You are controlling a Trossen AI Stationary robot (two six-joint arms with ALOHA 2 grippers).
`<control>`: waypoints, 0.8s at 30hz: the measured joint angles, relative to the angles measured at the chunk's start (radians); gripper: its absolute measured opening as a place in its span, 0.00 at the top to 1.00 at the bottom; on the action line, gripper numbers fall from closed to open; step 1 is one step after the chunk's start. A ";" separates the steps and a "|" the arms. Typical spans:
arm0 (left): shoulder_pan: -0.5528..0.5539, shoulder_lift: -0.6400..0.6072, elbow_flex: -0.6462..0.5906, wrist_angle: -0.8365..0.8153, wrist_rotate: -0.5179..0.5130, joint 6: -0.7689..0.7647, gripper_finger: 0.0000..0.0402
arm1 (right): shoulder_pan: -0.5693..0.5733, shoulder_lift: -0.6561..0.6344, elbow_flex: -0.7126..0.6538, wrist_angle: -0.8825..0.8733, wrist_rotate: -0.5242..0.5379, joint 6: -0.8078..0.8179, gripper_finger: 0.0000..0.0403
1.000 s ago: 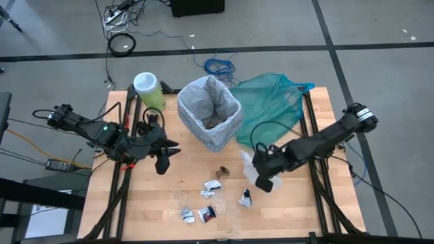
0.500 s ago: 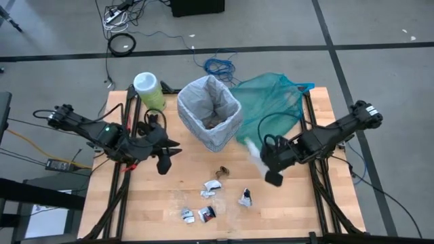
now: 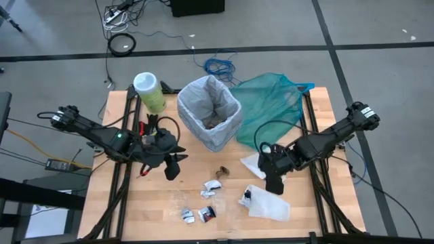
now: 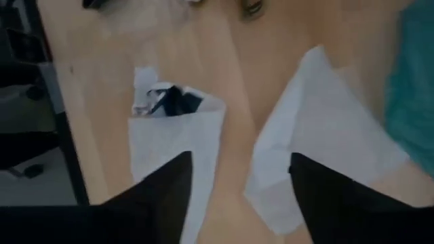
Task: Place trash/remove bag and relplace
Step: Put the white tissue paper into the trash bin
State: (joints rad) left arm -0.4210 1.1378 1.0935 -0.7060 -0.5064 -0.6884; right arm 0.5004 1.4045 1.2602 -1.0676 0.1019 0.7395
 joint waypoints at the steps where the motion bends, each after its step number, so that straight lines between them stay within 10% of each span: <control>1: 0.000 0.000 0.000 0.009 0.000 0.001 0.69 | 0.015 0.006 0.000 -0.001 0.001 0.000 0.35; 8: -0.004 0.000 0.000 0.019 0.003 0.002 0.69 | 0.063 0.118 -0.018 -0.136 0.200 0.067 0.30; 24: -0.006 0.000 0.000 0.043 0.014 0.001 0.69 | -0.016 0.274 -0.357 0.355 -0.005 0.296 0.32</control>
State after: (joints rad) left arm -0.4274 1.1374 1.0935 -0.6632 -0.4923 -0.6872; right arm 0.4846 1.6789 0.9029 -0.7122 0.0967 1.0359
